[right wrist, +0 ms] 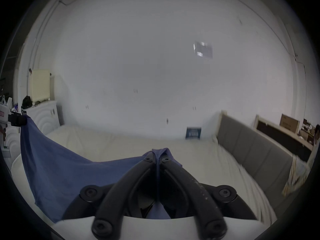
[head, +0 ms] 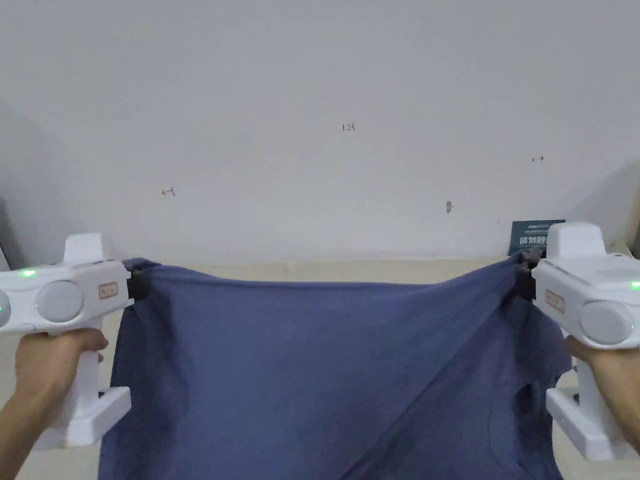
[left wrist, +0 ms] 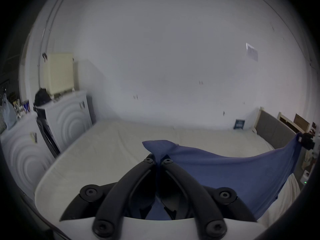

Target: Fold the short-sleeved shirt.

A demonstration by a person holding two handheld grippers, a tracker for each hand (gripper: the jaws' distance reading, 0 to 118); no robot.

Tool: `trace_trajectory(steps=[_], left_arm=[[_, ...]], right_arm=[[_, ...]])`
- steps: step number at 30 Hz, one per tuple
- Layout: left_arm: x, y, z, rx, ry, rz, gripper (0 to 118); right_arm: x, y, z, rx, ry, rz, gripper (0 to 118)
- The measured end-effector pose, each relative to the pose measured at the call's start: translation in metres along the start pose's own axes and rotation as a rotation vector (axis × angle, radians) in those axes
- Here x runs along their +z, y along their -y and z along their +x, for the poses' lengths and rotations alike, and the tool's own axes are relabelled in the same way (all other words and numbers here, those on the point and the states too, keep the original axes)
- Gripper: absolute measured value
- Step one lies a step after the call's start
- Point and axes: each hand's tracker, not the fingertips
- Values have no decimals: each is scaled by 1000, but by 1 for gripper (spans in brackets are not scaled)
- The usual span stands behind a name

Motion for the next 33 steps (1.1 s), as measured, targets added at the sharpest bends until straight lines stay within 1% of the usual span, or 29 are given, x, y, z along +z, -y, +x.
trace_trajectory(steps=[4,6,9,11,13,16,20,22,23,25,30,33], left_arm=[[6,-59,-8,32,-41,114,4],[5,-82,-11,50,-56,159,4],[2,-109,-11,37,-80,224,4],[-2,-120,-11,36,-87,232,4],[-11,-127,-14,70,-80,249,4],[-25,-125,-12,75,-78,262,4],[-51,-102,-7,45,-75,223,4],[-67,-79,-5,37,-73,192,4],[-74,-68,-4,39,-71,174,4],[-84,-39,-2,48,-61,131,4],[-95,37,-5,57,-42,26,4],[-87,82,-9,66,-19,-23,4]], right_arm=[[-5,-65,-5,32,-14,113,5],[-8,-90,-4,36,-25,156,5],[-14,-121,-2,35,-39,212,5],[-22,-132,1,39,-48,230,5],[-28,-140,2,38,-51,242,5],[-43,-137,5,35,-56,245,5],[-63,-111,10,5,-70,212,5],[-76,-88,12,-29,-80,167,5],[-81,-76,14,-47,-99,144,5],[-91,-48,17,-88,-121,95,5],[-103,25,18,-106,-132,-8,5],[-93,69,18,-139,-145,-61,5]])
